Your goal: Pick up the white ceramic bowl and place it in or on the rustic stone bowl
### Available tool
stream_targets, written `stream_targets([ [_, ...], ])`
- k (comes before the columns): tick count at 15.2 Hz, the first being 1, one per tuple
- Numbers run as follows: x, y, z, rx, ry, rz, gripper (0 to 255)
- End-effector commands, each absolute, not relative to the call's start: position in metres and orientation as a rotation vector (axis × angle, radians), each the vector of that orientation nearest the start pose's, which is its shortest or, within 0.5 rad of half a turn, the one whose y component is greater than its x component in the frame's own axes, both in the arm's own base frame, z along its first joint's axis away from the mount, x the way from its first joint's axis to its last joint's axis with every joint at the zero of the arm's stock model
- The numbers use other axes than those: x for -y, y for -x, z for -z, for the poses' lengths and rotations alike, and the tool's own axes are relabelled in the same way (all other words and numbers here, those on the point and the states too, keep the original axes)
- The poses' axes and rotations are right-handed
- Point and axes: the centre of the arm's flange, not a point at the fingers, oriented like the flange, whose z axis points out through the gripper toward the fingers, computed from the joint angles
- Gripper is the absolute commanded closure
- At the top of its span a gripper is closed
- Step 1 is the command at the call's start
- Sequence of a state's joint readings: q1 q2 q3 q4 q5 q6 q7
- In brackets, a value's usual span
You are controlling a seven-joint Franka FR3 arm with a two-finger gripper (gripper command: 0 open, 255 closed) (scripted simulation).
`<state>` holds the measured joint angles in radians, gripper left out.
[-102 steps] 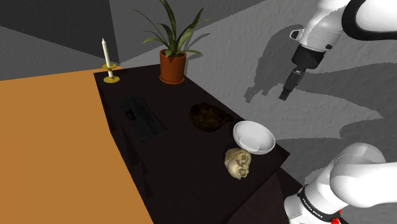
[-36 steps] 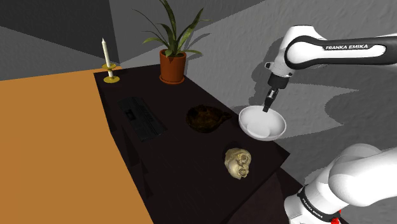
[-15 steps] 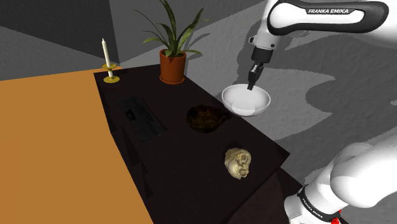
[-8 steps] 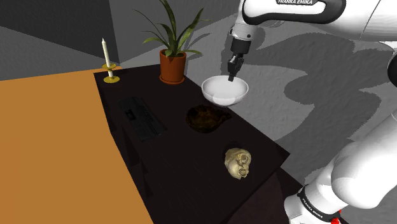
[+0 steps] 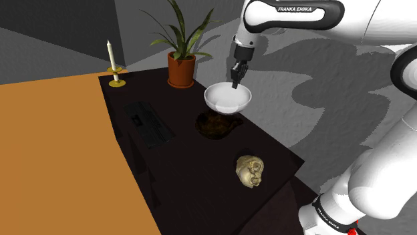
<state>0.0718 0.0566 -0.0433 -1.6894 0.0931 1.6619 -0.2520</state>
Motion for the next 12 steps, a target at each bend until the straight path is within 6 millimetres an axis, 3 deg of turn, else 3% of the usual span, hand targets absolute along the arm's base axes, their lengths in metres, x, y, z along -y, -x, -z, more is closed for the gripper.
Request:
stream_targets([
  [1,-0.026,-0.572,-0.534,0.406,3.014,-0.110,255],
  [12,-0.026,-0.572,-0.476,0.406,3.014,-0.110,255],
])
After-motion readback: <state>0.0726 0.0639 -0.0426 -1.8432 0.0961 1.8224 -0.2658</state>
